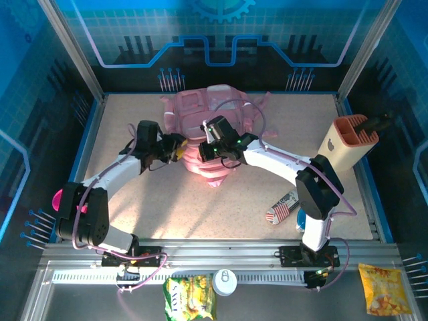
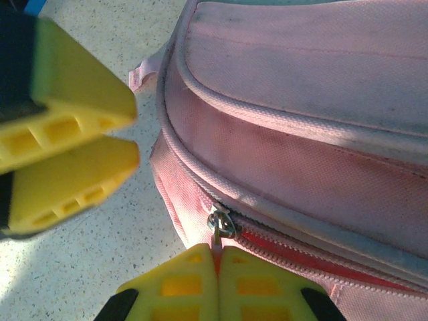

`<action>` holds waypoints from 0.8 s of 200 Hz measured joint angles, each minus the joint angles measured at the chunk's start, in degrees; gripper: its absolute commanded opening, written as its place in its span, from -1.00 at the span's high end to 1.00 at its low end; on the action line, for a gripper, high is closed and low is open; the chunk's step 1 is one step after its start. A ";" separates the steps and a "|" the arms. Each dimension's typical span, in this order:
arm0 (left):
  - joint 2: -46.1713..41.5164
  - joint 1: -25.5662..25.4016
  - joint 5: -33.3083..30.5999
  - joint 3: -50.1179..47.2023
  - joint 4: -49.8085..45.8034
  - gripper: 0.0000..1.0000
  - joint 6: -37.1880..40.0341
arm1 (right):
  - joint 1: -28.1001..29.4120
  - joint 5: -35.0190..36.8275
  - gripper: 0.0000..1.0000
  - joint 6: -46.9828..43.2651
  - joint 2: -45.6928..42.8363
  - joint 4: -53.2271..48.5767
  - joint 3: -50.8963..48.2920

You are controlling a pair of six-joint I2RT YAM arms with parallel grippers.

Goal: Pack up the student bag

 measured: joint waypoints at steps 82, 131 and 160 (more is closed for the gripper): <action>4.15 -2.60 -0.59 -0.28 5.99 0.24 -6.29 | 0.00 0.02 1.00 0.22 0.00 -0.04 0.00; 6.51 -3.10 -1.07 0.92 6.14 0.72 -6.21 | 0.48 2.14 1.00 -0.52 0.00 -0.57 -0.15; 7.19 -3.23 -1.64 2.10 4.09 0.99 -4.48 | 1.07 6.03 1.00 -1.92 -0.26 -0.68 -2.75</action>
